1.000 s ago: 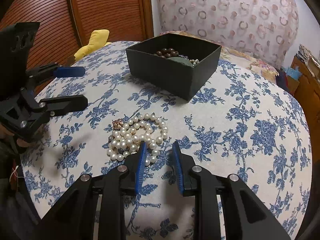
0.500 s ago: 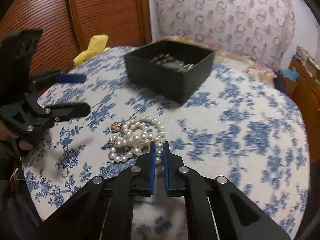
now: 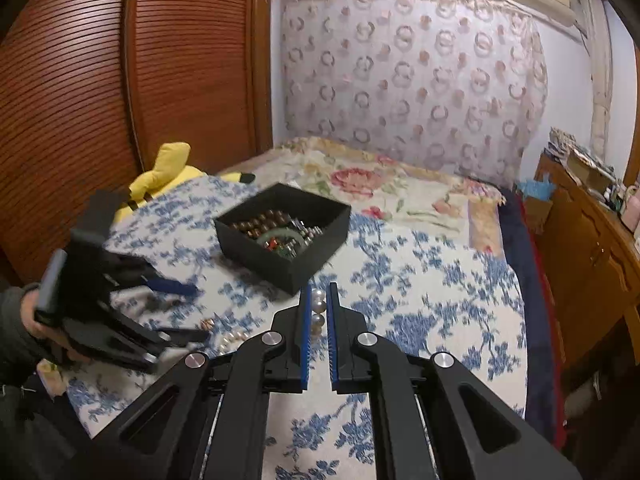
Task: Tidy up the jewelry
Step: 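Grasp the pearl necklace with the right tool while the left tool grasps the gold brooch, then lower the brooch into the box with the left tool while the right tool drops the pearls in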
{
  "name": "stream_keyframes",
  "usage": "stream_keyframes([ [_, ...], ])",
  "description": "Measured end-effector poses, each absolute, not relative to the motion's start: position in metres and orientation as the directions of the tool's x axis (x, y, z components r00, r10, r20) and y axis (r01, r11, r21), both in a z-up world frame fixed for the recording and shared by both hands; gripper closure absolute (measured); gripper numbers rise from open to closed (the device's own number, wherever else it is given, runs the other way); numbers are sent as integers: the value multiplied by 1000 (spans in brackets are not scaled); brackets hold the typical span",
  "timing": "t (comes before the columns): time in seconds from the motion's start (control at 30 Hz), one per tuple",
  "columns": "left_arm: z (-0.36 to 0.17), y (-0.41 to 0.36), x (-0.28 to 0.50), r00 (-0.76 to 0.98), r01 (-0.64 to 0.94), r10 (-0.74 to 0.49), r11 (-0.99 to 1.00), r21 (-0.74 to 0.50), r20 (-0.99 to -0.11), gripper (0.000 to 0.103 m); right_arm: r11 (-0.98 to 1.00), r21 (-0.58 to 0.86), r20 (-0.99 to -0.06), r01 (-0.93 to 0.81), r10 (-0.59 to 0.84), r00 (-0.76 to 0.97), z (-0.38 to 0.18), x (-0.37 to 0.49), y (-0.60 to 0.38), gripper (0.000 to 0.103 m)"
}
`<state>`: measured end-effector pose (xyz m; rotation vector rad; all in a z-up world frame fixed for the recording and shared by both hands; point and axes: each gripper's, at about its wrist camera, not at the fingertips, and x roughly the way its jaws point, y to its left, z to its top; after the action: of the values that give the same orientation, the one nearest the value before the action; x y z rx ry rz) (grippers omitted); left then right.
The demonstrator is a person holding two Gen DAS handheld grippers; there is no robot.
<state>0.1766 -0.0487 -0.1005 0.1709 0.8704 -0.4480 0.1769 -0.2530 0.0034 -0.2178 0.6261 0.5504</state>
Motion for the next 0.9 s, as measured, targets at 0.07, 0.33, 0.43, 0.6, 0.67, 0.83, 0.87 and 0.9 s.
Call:
stream_keyframes([
  [0.07, -103, -53, 178, 555, 446, -295, 895, -20, -778, 56, 829, -36, -597, -558, 431, 677, 9, 176, -247, 95],
  [0.33, -101, -53, 181, 552, 459, -312, 888, -31, -773, 90, 809, -67, -545, -584, 461, 700, 39, 174, -228, 95],
  [0.43, -88, -44, 184, 581, 435, -319, 899, -46, -749, 90, 805, -81, -523, -588, 468, 712, 54, 176, -223, 95],
  [0.6, -60, -31, 194, 633, 401, -322, 914, -58, -704, 90, 806, -100, -478, -584, 476, 738, 81, 181, -216, 95],
  [0.67, -47, -26, 202, 650, 392, -324, 918, -62, -687, 90, 809, -113, -457, -577, 474, 753, 92, 186, -212, 95],
  [0.83, -26, -17, 225, 681, 359, -307, 931, -62, -664, 90, 812, -120, -407, -571, 485, 774, 120, 199, -201, 95],
  [0.87, -23, -15, 229, 686, 356, -308, 932, -65, -659, 90, 812, -122, -397, -570, 487, 778, 124, 202, -199, 95],
  [0.9, -20, -14, 233, 691, 352, -306, 934, -65, -655, 90, 814, -125, -383, -568, 488, 784, 130, 205, -197, 95],
])
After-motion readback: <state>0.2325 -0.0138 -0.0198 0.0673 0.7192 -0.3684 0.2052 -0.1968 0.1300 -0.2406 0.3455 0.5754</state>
